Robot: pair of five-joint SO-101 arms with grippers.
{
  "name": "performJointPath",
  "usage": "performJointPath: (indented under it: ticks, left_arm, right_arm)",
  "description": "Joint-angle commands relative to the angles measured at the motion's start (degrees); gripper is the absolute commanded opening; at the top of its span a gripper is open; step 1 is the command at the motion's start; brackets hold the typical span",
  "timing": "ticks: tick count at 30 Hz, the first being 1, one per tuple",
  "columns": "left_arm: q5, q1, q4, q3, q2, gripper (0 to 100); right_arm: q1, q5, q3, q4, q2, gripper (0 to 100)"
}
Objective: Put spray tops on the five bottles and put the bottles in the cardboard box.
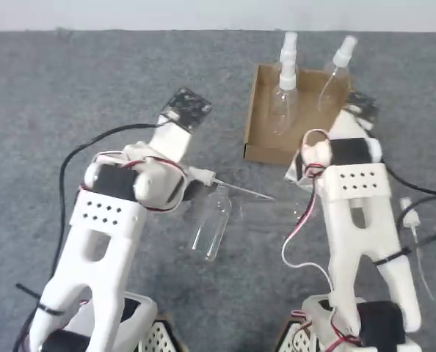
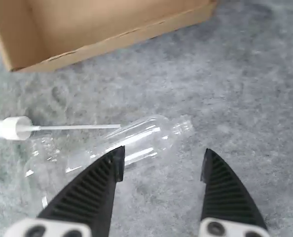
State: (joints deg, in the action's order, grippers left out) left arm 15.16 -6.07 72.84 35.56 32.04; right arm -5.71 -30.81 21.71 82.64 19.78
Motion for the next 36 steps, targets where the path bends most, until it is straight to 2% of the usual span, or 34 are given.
performJointPath:
  ticks: [1, 4, 7, 10, 15, 21, 28, 30, 34, 36]
  left_arm:
    - [-0.4, 5.0, -1.1, 0.4, 1.6, 25]
    - [-0.7, 8.2, -4.5, 2.0, 1.5, 25]
    - [-0.8, 8.7, -5.3, 2.8, 1.5, 25]
    - [-0.9, 8.9, -5.3, 2.8, 1.5, 25]
    - [-0.8, 9.2, -4.9, 3.3, 1.5, 25]
    - [-0.4, 16.6, -5.4, 2.9, 1.5, 25]
    - [1.9, 23.0, -5.3, 2.9, 1.5, 25]
    - [2.0, 25.3, -5.4, 2.9, 1.5, 25]
    - [5.5, 29.8, -5.5, 2.9, 1.5, 25]
    - [5.9, 32.5, -6.6, 2.9, 1.5, 25]
  right_arm:
    - [14.5, 14.3, -2.6, -0.4, 1.1, 19.5]
    - [27.0, 39.4, -4.1, -7.3, 1.0, 19.1]
    - [31.5, 50.9, -3.8, -12.4, -0.8, 19.1]
    - [32.0, 58.8, -3.7, -12.5, -6.6, 19.2]
    - [36.4, 59.7, -6.8, -17.6, -17.5, 19.5]
    - [38.5, 63.2, -12.6, -19.2, -27.9, 19.5]
    - [38.5, 63.7, -14.3, -19.2, -35.2, 18.9]
    - [38.6, 63.7, -14.1, -19.2, -36.8, 15.8]
    - [39.8, 63.7, -14.4, -19.7, -38.7, 2.3]
    - [39.9, 63.7, -14.4, -19.2, -38.3, 0.6]
